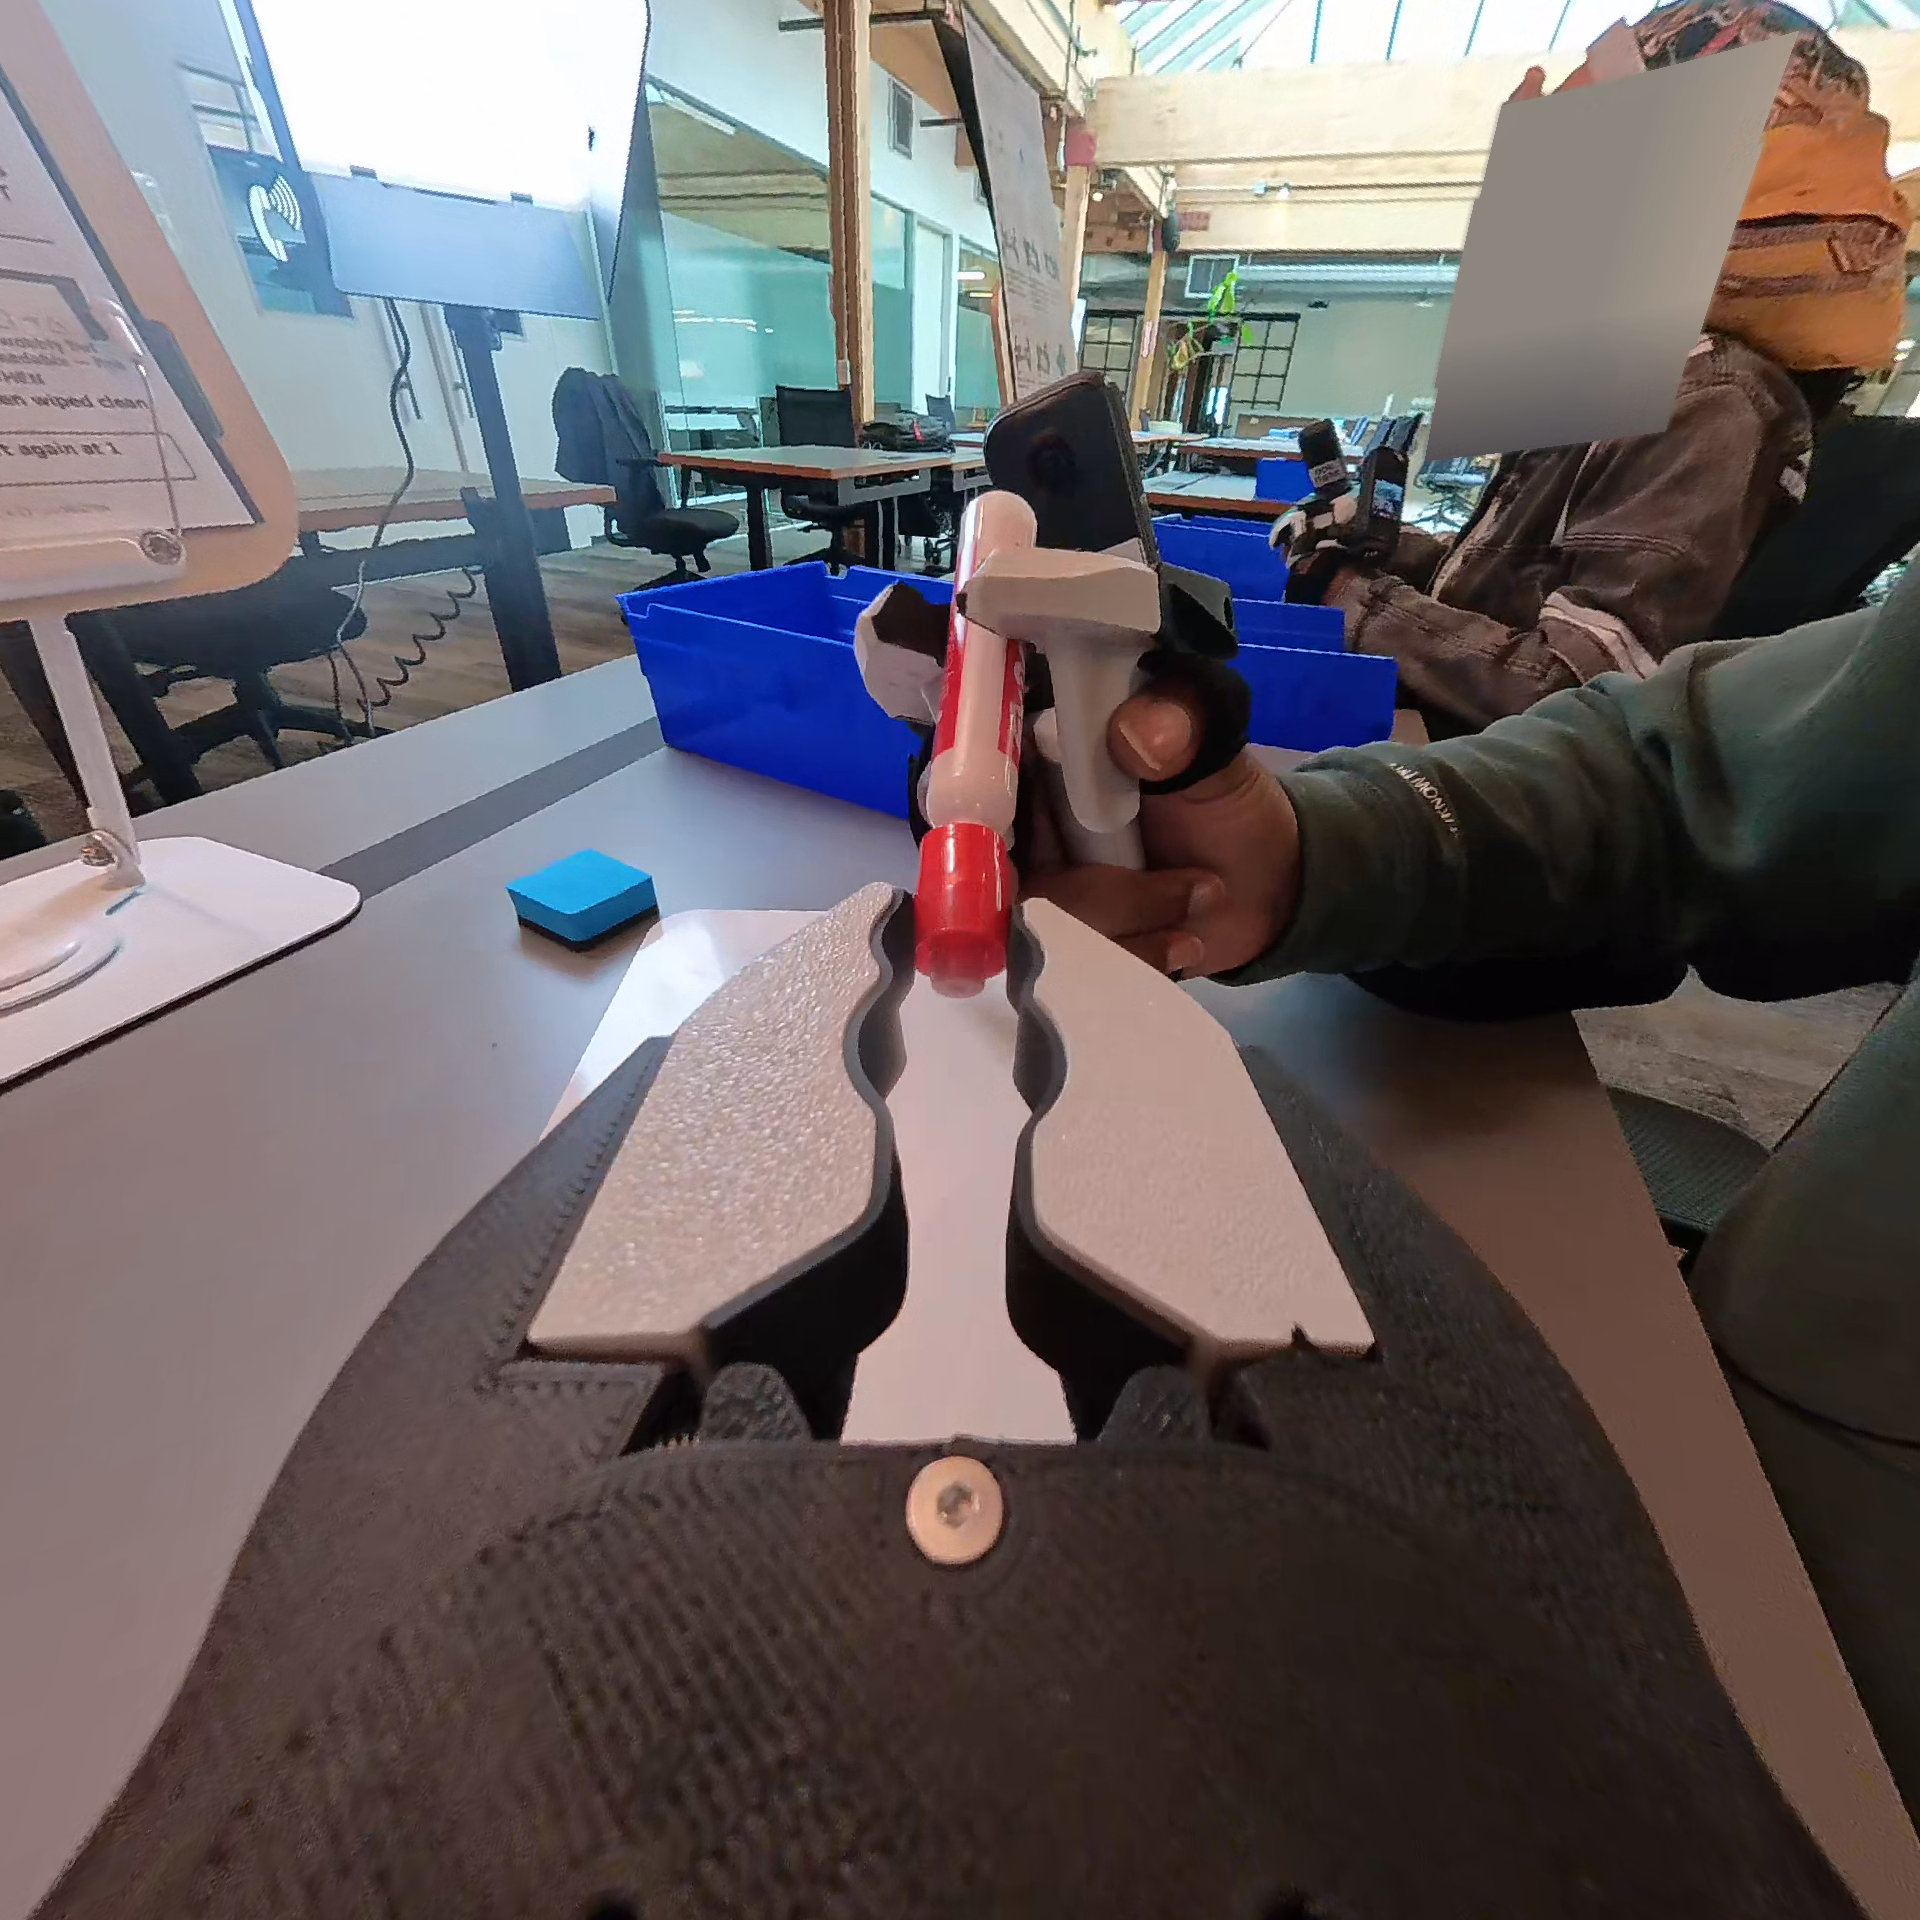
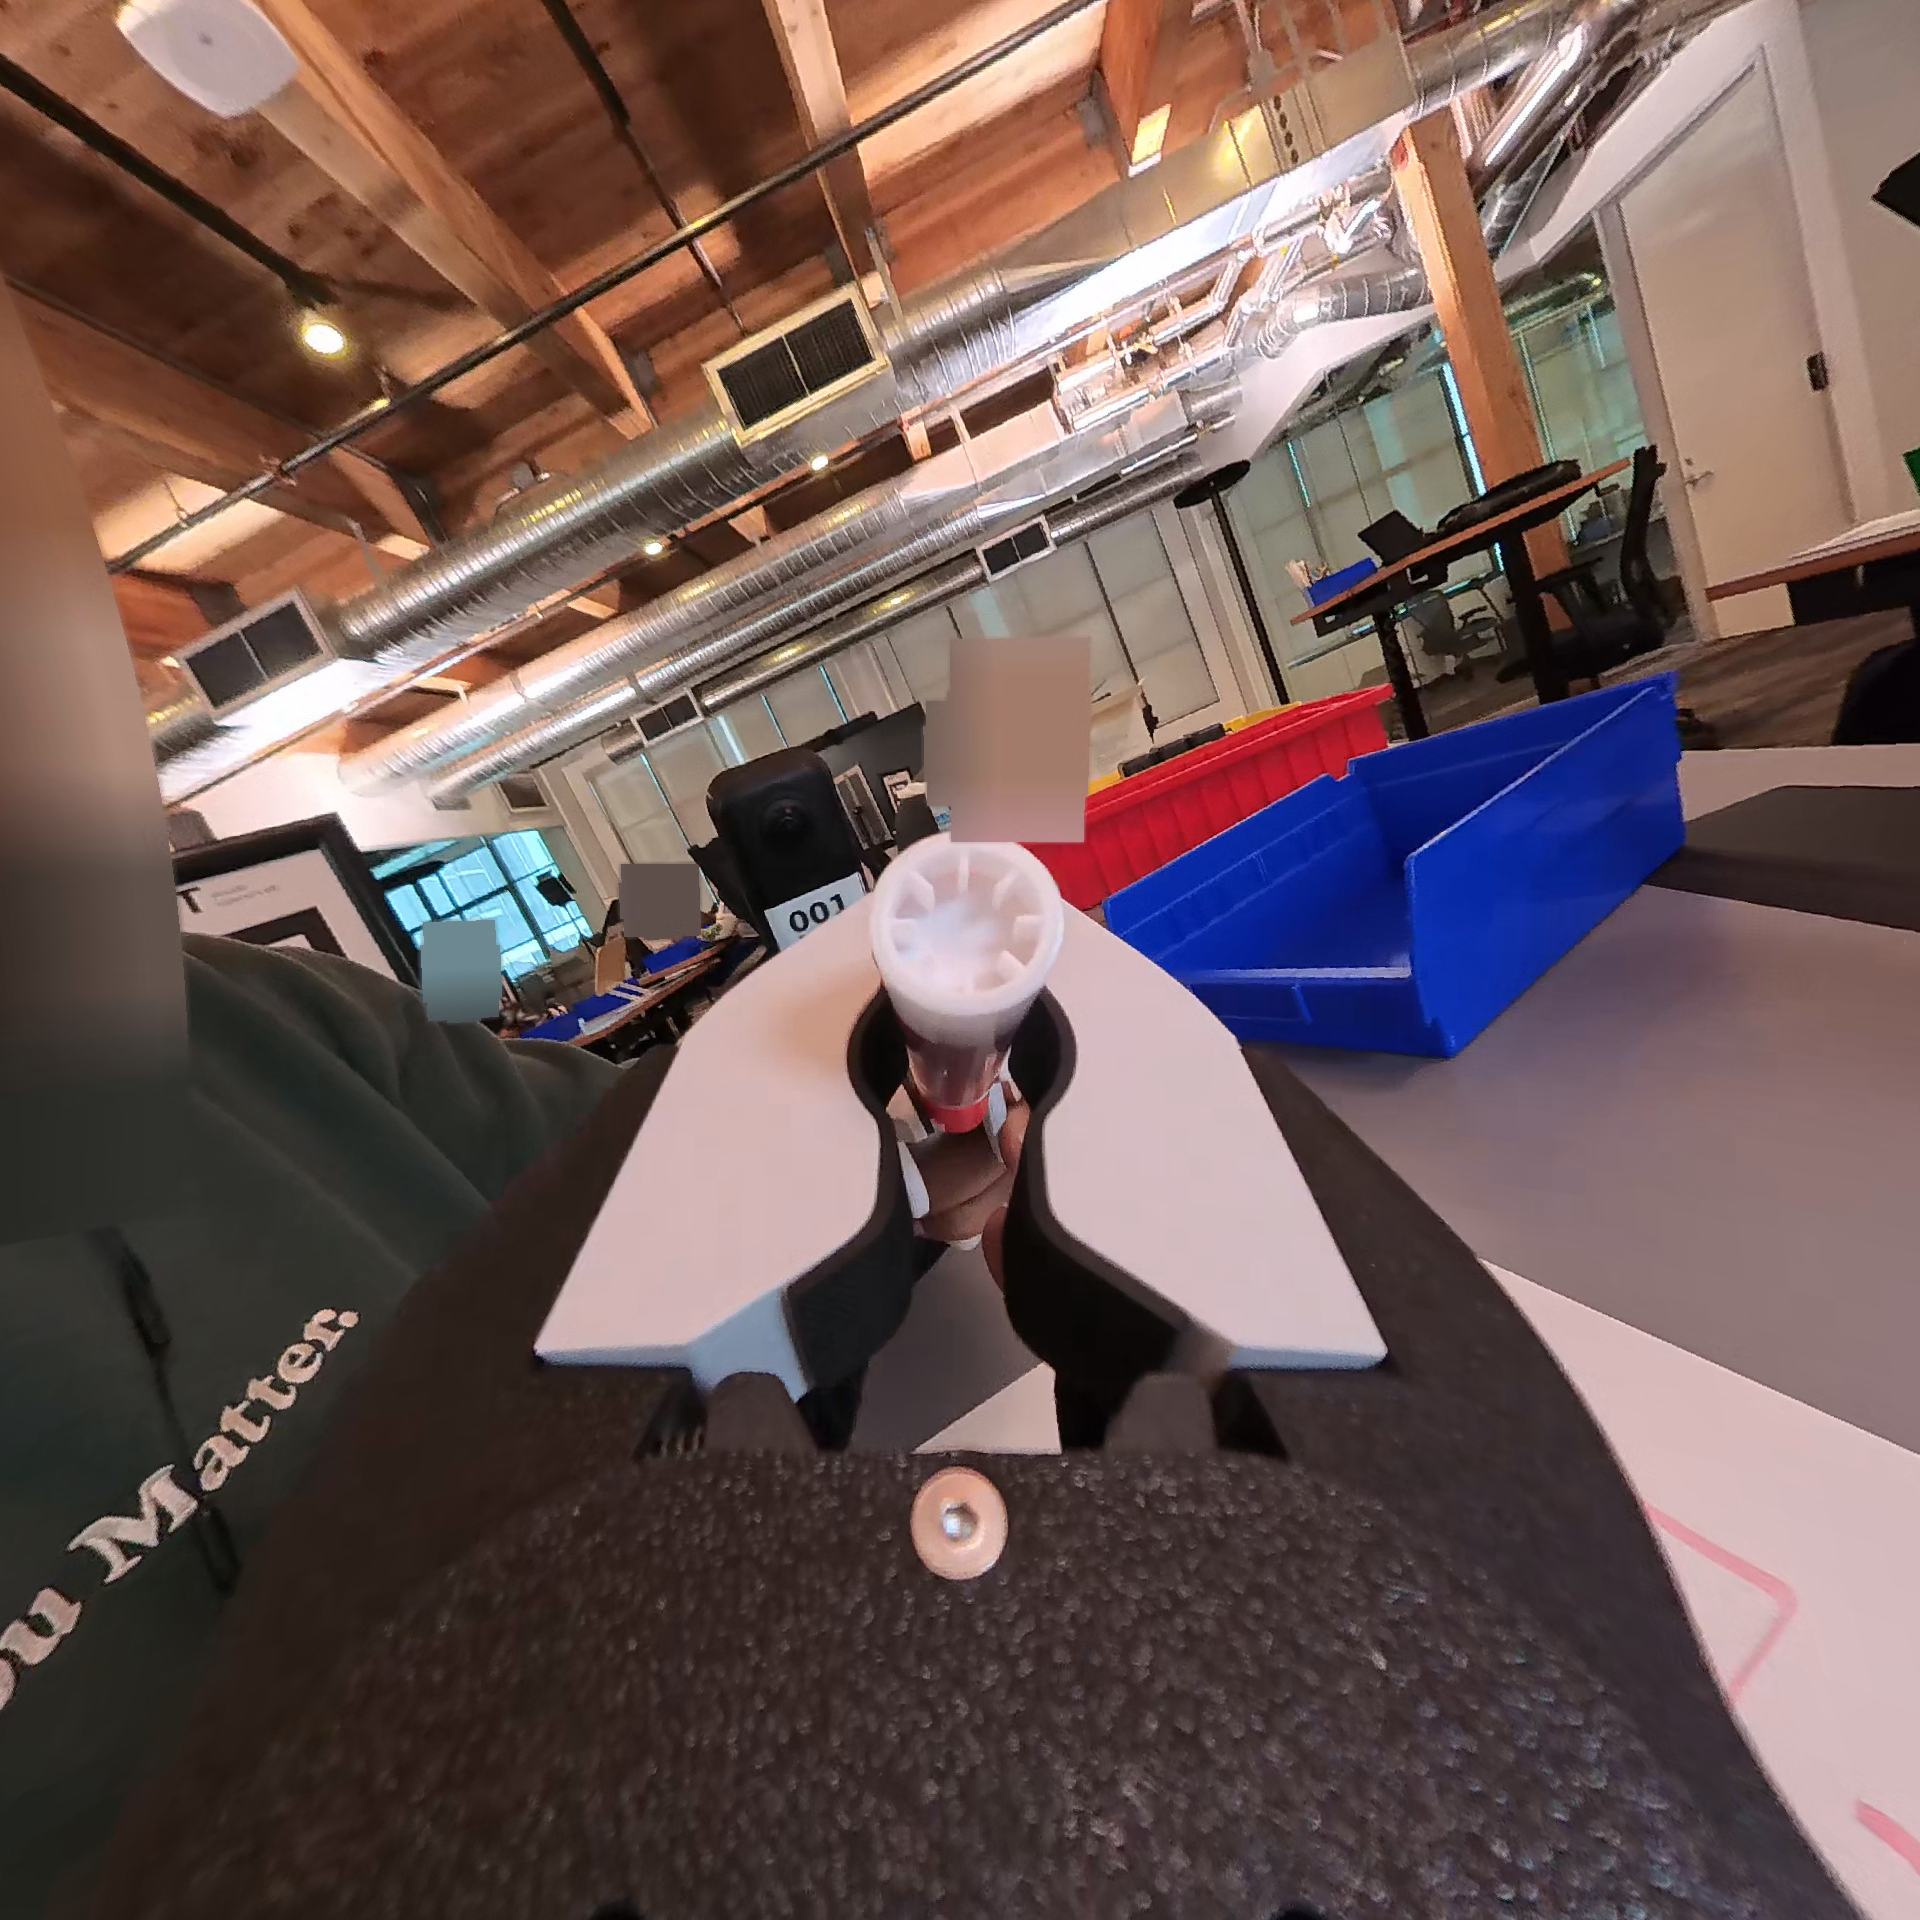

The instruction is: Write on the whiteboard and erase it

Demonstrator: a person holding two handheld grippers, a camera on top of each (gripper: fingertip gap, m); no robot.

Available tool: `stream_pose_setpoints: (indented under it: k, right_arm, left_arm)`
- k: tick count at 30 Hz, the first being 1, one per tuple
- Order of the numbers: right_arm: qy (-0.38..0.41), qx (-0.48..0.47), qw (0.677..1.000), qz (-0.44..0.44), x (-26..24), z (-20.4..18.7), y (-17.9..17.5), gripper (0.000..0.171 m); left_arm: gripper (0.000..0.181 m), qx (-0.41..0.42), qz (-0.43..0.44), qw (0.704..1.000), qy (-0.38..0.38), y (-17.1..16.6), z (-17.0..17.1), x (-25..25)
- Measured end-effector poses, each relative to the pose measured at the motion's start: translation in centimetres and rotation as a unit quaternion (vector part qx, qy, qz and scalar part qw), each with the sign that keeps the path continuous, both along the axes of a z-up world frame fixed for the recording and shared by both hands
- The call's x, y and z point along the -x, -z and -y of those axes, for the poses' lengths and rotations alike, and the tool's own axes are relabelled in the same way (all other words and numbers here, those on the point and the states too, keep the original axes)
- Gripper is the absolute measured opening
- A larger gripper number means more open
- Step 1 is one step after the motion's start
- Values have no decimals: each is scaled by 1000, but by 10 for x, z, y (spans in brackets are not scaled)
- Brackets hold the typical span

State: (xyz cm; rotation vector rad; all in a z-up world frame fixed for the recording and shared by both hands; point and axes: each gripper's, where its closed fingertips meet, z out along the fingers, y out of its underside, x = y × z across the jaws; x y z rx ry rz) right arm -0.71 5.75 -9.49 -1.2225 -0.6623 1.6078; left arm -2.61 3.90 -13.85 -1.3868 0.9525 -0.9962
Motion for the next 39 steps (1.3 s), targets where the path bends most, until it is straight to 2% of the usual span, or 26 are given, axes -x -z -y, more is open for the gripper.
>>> stream_pose_setpoints:
  k: [11,21,30,39]
  right_arm:
    - [3,5,1000,-20,-4,-3,-6,18]
    - [5,-19,1000,11,0,-2,-2,18]
    - [-3,-6,1000,-5,-3,-6,-3,18]
    - [-1,-1,1000,20,2,-8,7,18]
  left_arm:
    - [17,28,37,999,-4,-2,-1,-7]
    - [17,20,-28,999,-4,17,0,-15]
    - [17,40,7,999,-6,7,-4,-13]
    - [17,30,-71,997,-12,22,-6,-15]
